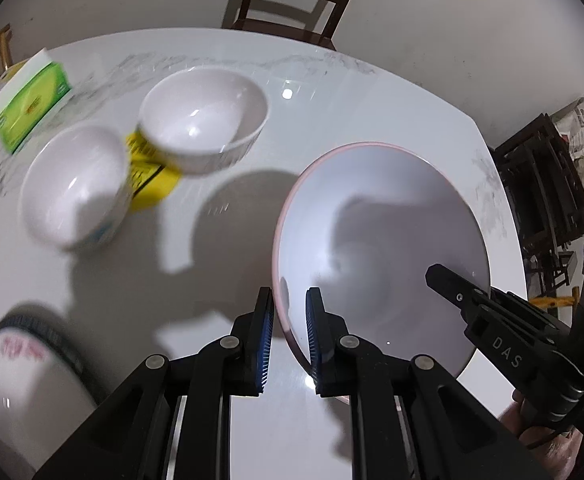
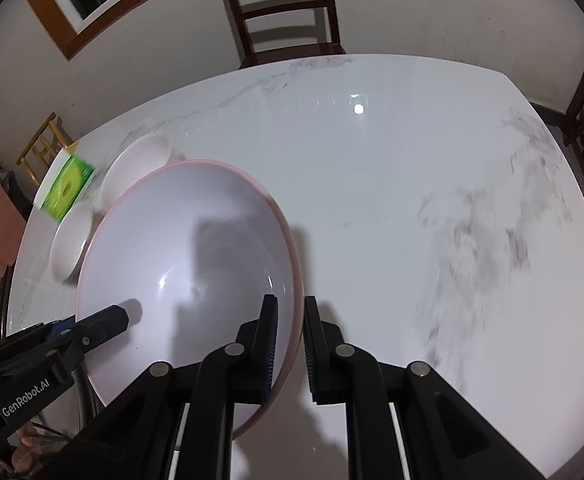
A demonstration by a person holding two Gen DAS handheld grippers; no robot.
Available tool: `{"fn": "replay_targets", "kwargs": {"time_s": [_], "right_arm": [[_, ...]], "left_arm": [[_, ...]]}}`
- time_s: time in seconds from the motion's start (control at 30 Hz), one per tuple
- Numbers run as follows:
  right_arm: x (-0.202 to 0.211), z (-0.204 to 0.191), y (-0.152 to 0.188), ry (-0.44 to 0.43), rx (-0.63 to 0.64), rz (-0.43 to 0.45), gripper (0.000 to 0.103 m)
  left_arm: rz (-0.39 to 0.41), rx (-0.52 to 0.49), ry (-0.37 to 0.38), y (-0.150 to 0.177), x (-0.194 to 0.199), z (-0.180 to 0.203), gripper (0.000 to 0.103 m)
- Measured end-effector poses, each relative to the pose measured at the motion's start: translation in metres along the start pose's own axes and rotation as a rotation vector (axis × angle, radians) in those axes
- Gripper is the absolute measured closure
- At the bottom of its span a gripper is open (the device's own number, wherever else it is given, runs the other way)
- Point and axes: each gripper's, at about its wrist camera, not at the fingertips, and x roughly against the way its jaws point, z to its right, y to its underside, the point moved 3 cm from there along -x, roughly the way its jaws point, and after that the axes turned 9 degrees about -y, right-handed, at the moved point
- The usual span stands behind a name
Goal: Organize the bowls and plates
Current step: 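Lift the pink bowl and set it down beside the plate stack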
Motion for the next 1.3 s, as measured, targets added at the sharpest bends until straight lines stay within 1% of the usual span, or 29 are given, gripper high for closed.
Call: {"fn": "replay_targets", "kwargs": {"time_s": [0.17, 0.4, 0.53, 0.83, 1.17, 1.3], "right_arm": [[0.013, -0.021, 0.034, -0.011, 0.016, -0.003, 0.089], [0.012, -0.037, 0.077, -0.032, 0.019, -0.041, 0.088], [0.006, -0.041, 0.095, -0.034, 0.017, -0.066, 0.088], [0.002, -0.045, 0.110, -0.044, 0.013, -0.086, 0.087], [-0.004, -0.043, 0.120, -0.055, 0.001, -0.102, 0.086], [-0.007, -0.044, 0.118, -0.059, 0.002, -0.106, 0.086]], "left_arm": [[-0.011, 0.006, 0.007, 0.036, 0.018, -0.019, 0.090], [-0.020, 0.015, -0.010, 0.067, 0.028, -0.042, 0.090], [-0.032, 0.024, -0.012, 0.079, 0.025, -0.052, 0.090], [-0.049, 0.022, -0.021, 0.099, 0.019, -0.060, 0.090], [-0.063, 0.015, -0.032, 0.108, 0.012, -0.061, 0.090], [-0.065, 0.014, -0.029, 0.110, 0.009, -0.062, 0.090]]}}
